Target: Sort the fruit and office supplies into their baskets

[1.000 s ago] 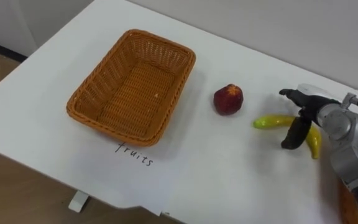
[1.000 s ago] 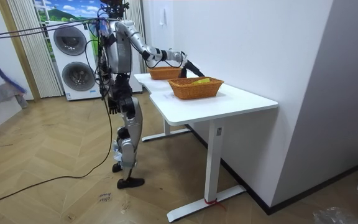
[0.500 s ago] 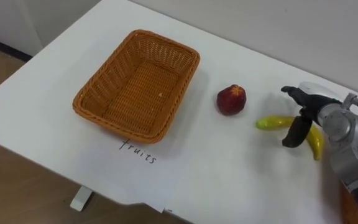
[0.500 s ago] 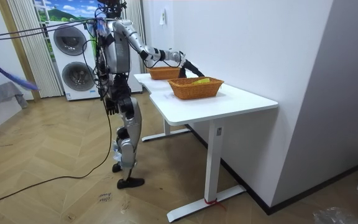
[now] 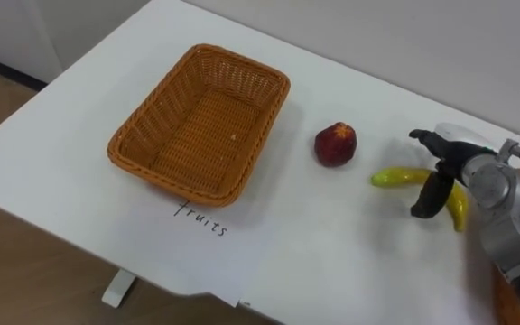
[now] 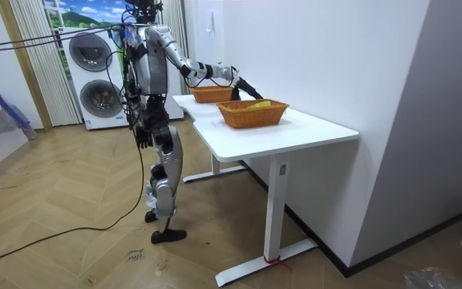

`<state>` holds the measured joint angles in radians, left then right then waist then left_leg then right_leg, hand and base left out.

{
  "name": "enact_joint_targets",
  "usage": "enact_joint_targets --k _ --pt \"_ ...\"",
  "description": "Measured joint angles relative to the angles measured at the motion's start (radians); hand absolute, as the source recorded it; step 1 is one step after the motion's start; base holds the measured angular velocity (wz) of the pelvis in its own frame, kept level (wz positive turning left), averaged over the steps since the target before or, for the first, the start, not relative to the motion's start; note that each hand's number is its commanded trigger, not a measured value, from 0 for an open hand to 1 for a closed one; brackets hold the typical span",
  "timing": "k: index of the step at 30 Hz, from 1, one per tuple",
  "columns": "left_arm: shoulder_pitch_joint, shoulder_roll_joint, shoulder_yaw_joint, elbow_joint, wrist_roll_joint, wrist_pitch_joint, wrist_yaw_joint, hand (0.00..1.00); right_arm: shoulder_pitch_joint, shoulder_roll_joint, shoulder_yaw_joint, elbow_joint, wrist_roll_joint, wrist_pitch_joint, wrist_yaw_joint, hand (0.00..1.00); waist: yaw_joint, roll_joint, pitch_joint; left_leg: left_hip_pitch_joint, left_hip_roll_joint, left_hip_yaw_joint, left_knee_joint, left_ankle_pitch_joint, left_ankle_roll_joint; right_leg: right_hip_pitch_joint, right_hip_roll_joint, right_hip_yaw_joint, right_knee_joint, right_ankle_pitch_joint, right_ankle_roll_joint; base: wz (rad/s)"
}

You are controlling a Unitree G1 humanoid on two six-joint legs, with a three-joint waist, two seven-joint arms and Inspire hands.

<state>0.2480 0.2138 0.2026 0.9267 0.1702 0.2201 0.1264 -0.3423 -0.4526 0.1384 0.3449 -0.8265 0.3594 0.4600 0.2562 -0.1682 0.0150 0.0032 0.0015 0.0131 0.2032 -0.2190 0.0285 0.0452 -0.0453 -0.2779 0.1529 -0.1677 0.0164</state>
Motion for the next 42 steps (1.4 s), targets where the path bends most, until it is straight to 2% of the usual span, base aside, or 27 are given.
enact_joint_targets --k 5,10,14,20,21,22,29,33,37,42 --pt "-0.007 0.0 -0.002 0.036 0.0 0.0 0.001 0.0 -0.015 -0.001 0.001 0.064 0.038 -0.002 -0.008 0.0 -0.001 -0.001 0.0005 0.005 0.0 -0.002 0.0 0.0 0.0 0.007 -0.001 -0.01 -0.001 0.0 0.0 0.02" --pt "-0.007 0.0 -0.001 0.041 0.0 0.001 0.001 0.0 -0.022 -0.001 0.008 0.113 0.055 -0.001 -0.014 0.0 0.007 -0.008 -0.0037 0.004 -0.001 -0.004 0.001 0.0 0.0 0.01 -0.004 -0.025 0.001 0.0 0.0 0.05" --pt "-0.007 0.0 -0.001 0.041 0.0 -0.001 0.001 0.0 -0.026 -0.001 0.034 0.138 0.059 -0.003 -0.012 0.0 0.024 -0.01 -0.0027 0.01 -0.001 -0.008 0.001 0.0 0.0 0.02 -0.004 -0.025 0.0 0.0 0.0 0.01" --pt "-0.004 -0.001 -0.015 0.039 -0.002 0.003 0.023 0.0 -0.035 -0.001 0.037 0.181 0.106 -0.01 -0.012 0.0 0.027 -0.009 -0.0016 0.01 -0.004 -0.026 -0.004 0.0 0.0 0.029 -0.003 -0.039 0.0 0.0 0.0 0.09" --pt "-0.004 -0.001 -0.02 0.038 -0.002 0.007 0.025 0.0 -0.038 -0.001 0.036 0.189 0.111 -0.01 -0.013 0.54 0.027 -0.008 -0.0014 0.01 -0.004 -0.027 -0.004 0.0 0.0 0.03 -0.003 -0.041 0.0 0.0 0.0 0.04" --pt "-0.004 -0.001 -0.024 0.038 -0.002 0.012 0.028 0.0 -0.04 -0.002 0.036 0.194 0.112 -0.01 -0.013 1.0 0.027 -0.008 -0.0013 0.01 -0.004 -0.028 -0.004 0.0 0.0 0.031 -0.003 -0.043 -0.001 0.0 0.0 0.03" --pt "-0.007 0.0 -0.049 0.032 -0.002 0.02 0.042 0.0 -0.043 -0.004 0.037 0.2 0.114 -0.01 -0.044 1.0 0.027 -0.005 -0.0001 0.01 -0.006 -0.031 -0.003 0.0 0.0 0.032 -0.004 -0.049 -0.002 0.0 0.0 0.0" --pt "-0.017 -0.001 -0.071 0.03 -0.001 0.02 0.048 0.0 -0.049 -0.005 0.037 0.207 0.108 -0.01 -0.123 1.0 0.027 0.011 0.0065 0.01 -0.009 -0.031 -0.002 0.0 0.0 0.03 -0.004 -0.049 -0.002 0.0 0.0 0.0" --pt "-0.018 -0.001 -0.072 0.03 -0.001 0.02 0.06 0.0 -0.049 -0.006 0.037 0.201 0.102 -0.015 -0.163 1.0 0.028 0.019 0.0051 0.01 -0.01 -0.03 -0.004 0.001 -0.001 0.026 -0.002 -0.047 -0.002 0.0 0.0 0.0" --pt "-0.021 -0.001 -0.066 0.03 -0.001 0.019 0.06 0.0 -0.049 -0.006 0.045 0.229 0.097 -0.033 -0.191 1.0 0.029 0.016 0.0026 0.017 -0.012 -0.031 -0.002 0.001 -0.001 0.028 -0.004 -0.042 -0.003 0.0 0.0 0.0"
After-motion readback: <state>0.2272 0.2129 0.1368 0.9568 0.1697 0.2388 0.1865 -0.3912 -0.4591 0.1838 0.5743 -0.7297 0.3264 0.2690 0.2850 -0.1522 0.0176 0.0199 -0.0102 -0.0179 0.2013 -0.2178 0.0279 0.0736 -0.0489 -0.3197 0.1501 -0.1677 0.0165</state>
